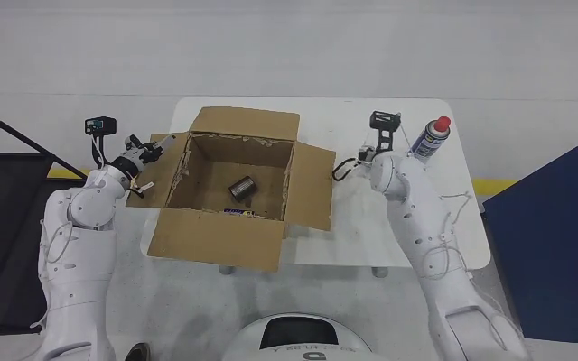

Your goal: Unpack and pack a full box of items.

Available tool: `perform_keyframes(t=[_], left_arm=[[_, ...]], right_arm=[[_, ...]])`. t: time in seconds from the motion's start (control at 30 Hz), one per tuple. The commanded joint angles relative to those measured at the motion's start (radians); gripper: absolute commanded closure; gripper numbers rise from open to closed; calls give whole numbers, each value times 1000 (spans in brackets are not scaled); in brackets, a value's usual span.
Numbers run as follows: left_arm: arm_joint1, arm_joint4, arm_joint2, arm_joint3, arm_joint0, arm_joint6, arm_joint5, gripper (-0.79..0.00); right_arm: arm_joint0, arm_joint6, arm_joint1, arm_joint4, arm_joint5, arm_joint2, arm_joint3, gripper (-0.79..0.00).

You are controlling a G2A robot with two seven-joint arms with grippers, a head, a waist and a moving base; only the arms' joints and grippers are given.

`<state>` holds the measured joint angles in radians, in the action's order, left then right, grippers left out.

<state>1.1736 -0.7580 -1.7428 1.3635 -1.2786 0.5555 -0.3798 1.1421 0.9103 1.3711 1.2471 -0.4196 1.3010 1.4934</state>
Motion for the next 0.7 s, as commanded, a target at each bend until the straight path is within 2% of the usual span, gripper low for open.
perform_keyframes(t=[0.0, 0.23, 0.37, 0.53, 0.67], left_arm=[[0, 0, 0, 0, 0, 0, 0, -785], [0, 0, 0, 0, 0, 0, 0, -785], [0, 0, 0, 0, 0, 0, 0, -785], [0, 0, 0, 0, 0, 0, 0, -785], [0, 0, 0, 0, 0, 0, 0, -785]], right_arm=[[48, -36, -4, -46, 16, 40, 79, 0], [145, -151, -3, -225, 63, 113, 232, 0], [169, -186, 1, -416, 134, 149, 288, 0], [166, -149, 5, -707, 234, 188, 299, 0], [128, -109, 7, -823, 255, 163, 271, 0]])
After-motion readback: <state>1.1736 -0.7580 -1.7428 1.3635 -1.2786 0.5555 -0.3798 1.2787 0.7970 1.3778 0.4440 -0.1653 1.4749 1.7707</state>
